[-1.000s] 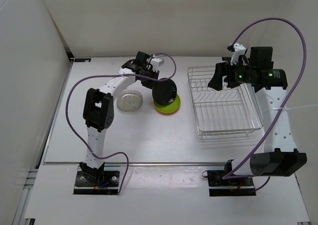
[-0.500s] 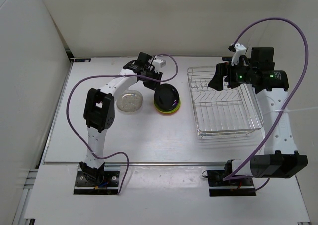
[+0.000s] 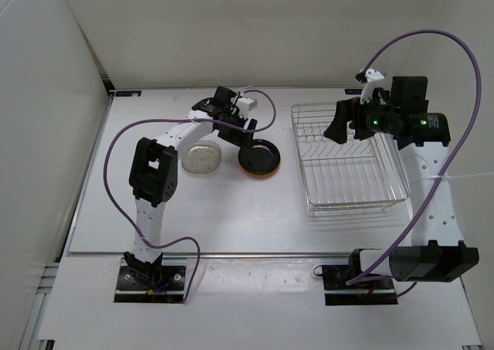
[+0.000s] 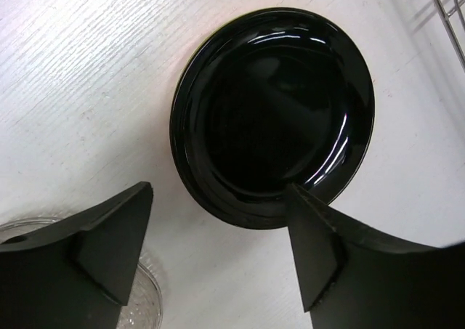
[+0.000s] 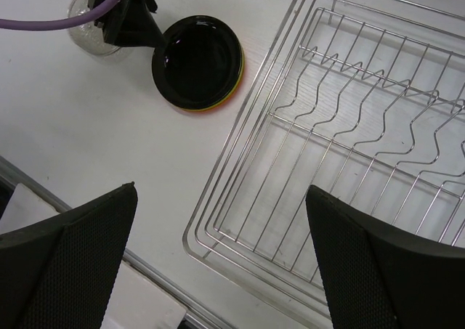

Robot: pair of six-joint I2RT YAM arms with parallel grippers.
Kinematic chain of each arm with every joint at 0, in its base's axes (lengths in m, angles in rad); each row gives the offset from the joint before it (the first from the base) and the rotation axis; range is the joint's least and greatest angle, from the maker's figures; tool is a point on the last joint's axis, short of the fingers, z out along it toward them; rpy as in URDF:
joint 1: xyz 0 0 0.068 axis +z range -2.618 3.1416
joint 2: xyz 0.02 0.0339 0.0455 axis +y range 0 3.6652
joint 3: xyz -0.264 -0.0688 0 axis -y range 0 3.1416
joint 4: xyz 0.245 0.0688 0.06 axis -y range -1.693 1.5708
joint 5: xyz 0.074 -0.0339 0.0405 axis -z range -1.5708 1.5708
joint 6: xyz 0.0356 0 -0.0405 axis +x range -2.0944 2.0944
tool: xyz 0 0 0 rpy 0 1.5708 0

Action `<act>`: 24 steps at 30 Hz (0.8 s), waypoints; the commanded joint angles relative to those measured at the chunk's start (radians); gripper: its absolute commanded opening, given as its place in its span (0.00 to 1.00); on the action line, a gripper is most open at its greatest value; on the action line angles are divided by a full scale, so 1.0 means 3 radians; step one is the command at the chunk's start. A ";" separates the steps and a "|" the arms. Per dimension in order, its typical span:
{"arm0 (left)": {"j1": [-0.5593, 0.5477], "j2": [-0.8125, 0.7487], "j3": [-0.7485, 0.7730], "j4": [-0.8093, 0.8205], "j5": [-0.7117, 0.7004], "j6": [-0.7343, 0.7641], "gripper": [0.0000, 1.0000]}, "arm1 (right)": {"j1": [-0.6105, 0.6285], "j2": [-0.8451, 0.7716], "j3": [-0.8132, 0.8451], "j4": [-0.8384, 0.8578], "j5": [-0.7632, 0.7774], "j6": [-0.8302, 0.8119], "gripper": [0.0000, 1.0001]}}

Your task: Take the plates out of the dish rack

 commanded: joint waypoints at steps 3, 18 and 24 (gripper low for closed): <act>-0.0024 -0.0457 -0.0021 0.0022 -0.0203 0.0061 0.90 | -0.0009 -0.0099 -0.0089 0.0157 0.0259 0.0092 1.00; 0.0931 -0.1863 -0.0424 -0.0280 -0.0828 0.0122 1.00 | -0.0597 -0.0068 0.0055 0.0367 0.1135 0.0282 1.00; 0.1586 -0.2390 -0.0707 -0.0274 -0.0614 0.0122 1.00 | -0.0832 -0.0068 0.0152 0.0336 0.1288 0.0210 1.00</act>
